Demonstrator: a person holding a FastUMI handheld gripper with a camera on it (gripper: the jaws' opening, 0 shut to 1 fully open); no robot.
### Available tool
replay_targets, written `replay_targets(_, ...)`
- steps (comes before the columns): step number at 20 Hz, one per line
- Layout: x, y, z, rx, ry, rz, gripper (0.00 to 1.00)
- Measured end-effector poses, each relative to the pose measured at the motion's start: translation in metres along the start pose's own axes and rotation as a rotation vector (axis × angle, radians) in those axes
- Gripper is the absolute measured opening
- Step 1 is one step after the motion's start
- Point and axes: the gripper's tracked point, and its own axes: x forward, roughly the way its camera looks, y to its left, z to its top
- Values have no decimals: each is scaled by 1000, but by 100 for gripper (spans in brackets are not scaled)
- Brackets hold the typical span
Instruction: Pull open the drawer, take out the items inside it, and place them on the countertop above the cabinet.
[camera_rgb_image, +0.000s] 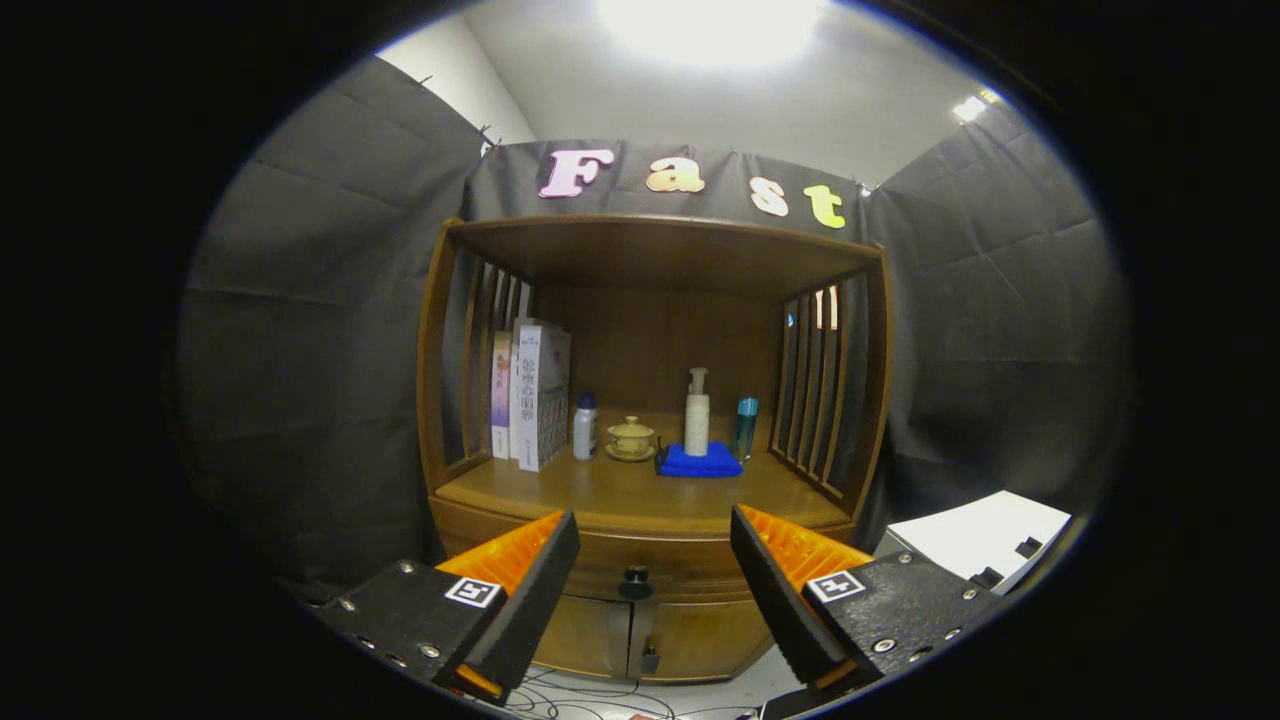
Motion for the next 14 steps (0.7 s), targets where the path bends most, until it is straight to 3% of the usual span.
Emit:
replay_targets(5,33,9,-32,24,40,26,95)
replay_targets(14,109,20,-122,7,156,-11,95)
